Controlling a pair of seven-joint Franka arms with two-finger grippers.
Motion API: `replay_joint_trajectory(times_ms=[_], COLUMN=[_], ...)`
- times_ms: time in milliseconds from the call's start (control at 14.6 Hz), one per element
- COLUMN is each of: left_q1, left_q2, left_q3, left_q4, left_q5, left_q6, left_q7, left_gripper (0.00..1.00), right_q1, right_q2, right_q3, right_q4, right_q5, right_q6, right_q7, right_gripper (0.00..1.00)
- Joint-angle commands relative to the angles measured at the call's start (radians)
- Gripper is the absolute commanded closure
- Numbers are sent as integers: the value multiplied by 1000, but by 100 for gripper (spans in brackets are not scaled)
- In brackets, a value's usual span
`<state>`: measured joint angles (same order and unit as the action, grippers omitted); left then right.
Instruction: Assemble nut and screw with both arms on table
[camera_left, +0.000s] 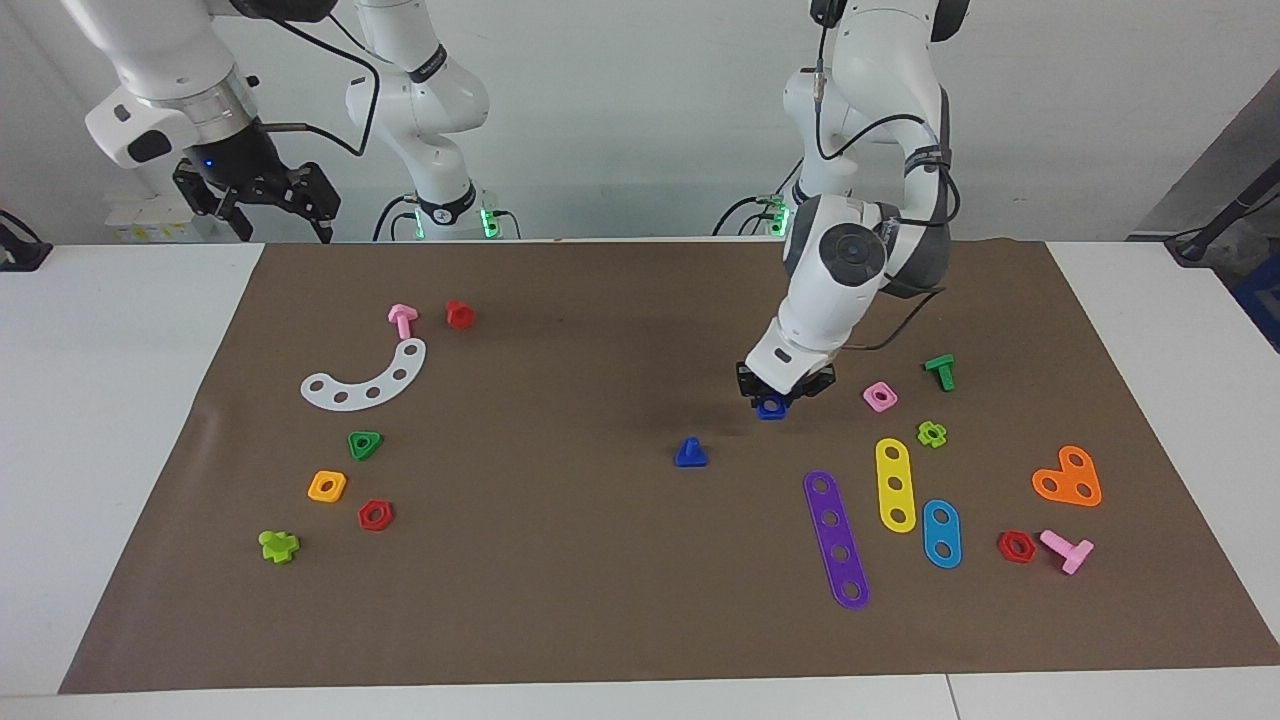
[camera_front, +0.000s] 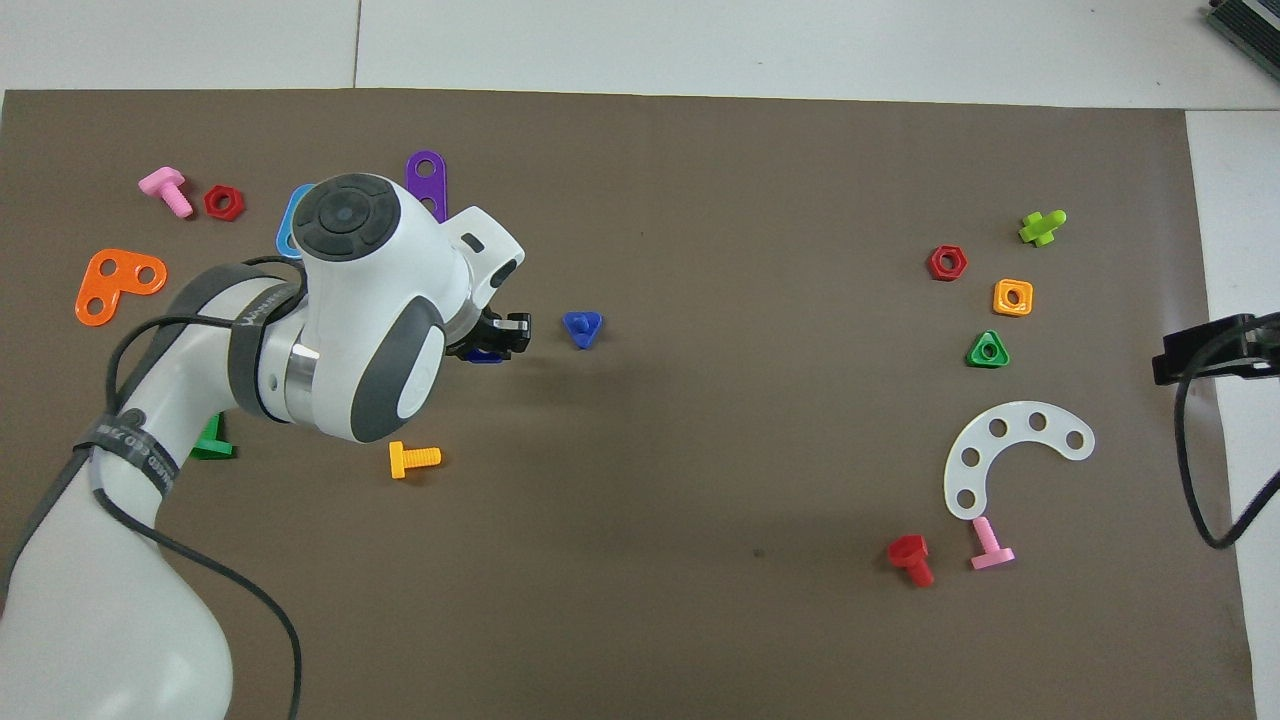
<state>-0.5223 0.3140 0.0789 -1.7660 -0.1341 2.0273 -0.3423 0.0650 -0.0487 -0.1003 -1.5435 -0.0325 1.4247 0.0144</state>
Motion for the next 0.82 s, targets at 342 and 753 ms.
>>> replay_joint_trajectory(times_ms=[342,753], left_q1=[-116,-101], left_q2=[145,169], left_q3=[18,22], left_q4=[175,185], left_q5=[-101,-93], left_q6=[44,80], left_q7=[-152,-152], left_gripper=[81,81], right_q1=[-4,-4], right_q2=[-14,-14], right_q3=[5,5], right_q4=[-10,-10], right_q5=[3,2], right_q6=[8,8], right_q7=[-22,-22], right_gripper=[0,0])
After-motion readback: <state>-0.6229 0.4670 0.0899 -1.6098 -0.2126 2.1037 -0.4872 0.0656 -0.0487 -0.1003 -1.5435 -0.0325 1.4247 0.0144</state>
